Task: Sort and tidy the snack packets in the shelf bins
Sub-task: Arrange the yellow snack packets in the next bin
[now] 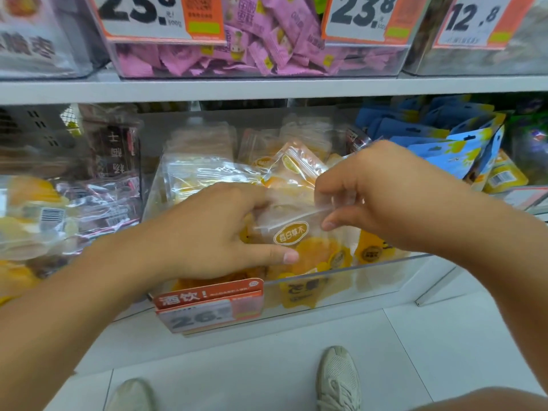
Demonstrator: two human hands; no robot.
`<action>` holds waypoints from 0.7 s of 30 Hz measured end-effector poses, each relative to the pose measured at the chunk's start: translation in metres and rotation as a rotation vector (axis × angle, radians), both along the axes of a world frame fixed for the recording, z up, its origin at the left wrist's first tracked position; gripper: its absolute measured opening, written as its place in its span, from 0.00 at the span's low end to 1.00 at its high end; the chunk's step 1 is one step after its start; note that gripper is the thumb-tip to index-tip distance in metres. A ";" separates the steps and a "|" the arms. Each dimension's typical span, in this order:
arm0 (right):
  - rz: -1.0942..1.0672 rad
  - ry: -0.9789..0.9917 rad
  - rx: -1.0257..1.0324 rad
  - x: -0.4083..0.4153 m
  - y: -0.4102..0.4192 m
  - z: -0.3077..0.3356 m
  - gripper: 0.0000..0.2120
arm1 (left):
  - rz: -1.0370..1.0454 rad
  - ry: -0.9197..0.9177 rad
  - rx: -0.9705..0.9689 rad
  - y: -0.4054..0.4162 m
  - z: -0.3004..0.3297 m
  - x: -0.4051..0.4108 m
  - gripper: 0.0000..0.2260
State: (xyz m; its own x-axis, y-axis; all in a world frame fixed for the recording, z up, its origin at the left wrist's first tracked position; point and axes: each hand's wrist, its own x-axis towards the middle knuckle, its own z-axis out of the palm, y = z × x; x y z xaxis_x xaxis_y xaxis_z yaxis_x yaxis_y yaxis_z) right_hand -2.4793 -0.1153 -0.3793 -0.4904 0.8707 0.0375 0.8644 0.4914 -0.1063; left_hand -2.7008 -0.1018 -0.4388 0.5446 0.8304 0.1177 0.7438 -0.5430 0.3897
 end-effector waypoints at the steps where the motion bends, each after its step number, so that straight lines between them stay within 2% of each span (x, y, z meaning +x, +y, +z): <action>1: 0.012 -0.059 0.035 -0.002 -0.004 0.005 0.06 | 0.005 -0.076 0.000 -0.001 0.002 0.001 0.32; 3: 0.018 -0.155 0.081 -0.005 -0.009 0.011 0.05 | -0.009 -0.079 0.078 -0.001 0.005 0.005 0.32; 6: 0.010 -0.223 0.091 -0.004 -0.012 0.003 0.10 | -0.003 0.080 0.235 -0.004 0.006 0.015 0.33; 9: -0.003 -0.221 -0.048 0.001 -0.014 -0.010 0.18 | 0.024 0.010 0.131 -0.010 0.000 0.025 0.31; 11: -0.005 -0.184 -0.156 0.002 -0.011 -0.015 0.25 | 0.022 0.021 0.066 -0.012 -0.003 0.029 0.31; 13: -0.027 -0.143 -0.199 0.000 -0.002 -0.014 0.28 | 0.014 0.056 0.030 -0.011 -0.004 0.028 0.31; 16: -0.041 -0.163 -0.242 -0.011 0.010 -0.014 0.25 | -0.014 0.144 -0.001 -0.008 -0.005 0.023 0.35; 18: 0.000 -0.155 -0.258 -0.016 0.013 -0.018 0.22 | -0.043 0.125 -0.004 -0.009 -0.003 0.020 0.37; 21: 0.022 -0.130 -0.157 -0.012 0.006 -0.012 0.13 | -0.057 0.122 -0.010 -0.012 0.005 0.012 0.39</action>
